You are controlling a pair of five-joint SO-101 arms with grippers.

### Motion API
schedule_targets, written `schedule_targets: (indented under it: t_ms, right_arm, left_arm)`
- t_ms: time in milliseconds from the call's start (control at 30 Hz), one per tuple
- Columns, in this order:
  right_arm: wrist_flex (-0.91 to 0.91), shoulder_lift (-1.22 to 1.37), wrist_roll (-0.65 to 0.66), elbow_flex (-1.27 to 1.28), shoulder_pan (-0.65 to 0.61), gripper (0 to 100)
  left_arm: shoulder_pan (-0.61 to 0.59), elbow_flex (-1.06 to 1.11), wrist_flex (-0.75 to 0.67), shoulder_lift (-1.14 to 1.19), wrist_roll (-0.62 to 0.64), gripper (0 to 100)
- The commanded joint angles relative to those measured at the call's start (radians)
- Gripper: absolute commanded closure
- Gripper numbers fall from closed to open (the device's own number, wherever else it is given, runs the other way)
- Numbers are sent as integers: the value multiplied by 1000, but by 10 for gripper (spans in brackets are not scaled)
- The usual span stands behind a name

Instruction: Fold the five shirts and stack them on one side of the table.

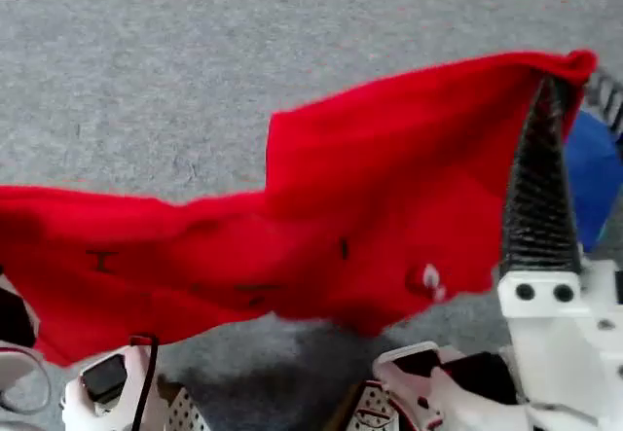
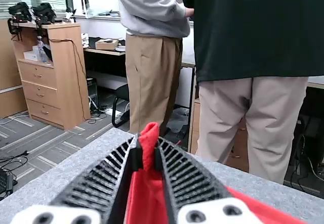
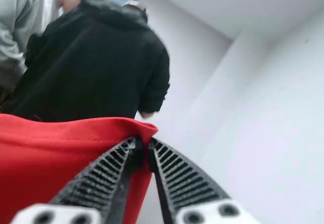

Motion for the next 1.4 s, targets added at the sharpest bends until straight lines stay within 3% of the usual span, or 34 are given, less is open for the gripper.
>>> schedule_targets:
  t_ms: [0, 233, 433, 533, 633, 833, 967, 1033, 1367]
  right_arm:
    - [9, -85, 3, 117, -12, 995]
    - [6, -229, 11, 361, -90, 995]
    - [-71, -222, 8, 651, -108, 995]
    - [-201, -194, 11, 831, -102, 995]
    - [-370, -154, 6, 1029, -101, 995]
    - [-786, -33, 5, 1362, -31, 995]
    - [-942, 84, 3, 1445, -2, 995]
    - [-985, 142, -9, 1443, 2, 995]
    - [-1043, 410, -138, 1221, 5, 995]
  left_arm:
    - [-14, 6, 9, -1, -6, 981]
    - [-14, 143, 9, -68, -44, 981]
    - [0, 489, -74, -116, -44, 981]
    - [28, 713, -259, -116, -26, 981]
    - [46, 993, -542, -114, 51, 981]
    - [143, 1573, -1324, -111, 132, 979]
    - [172, 1840, -1837, -50, 127, 979]
    - [170, 1861, -1929, 25, 127, 979]
    - [175, 1537, -1930, 473, 133, 981]
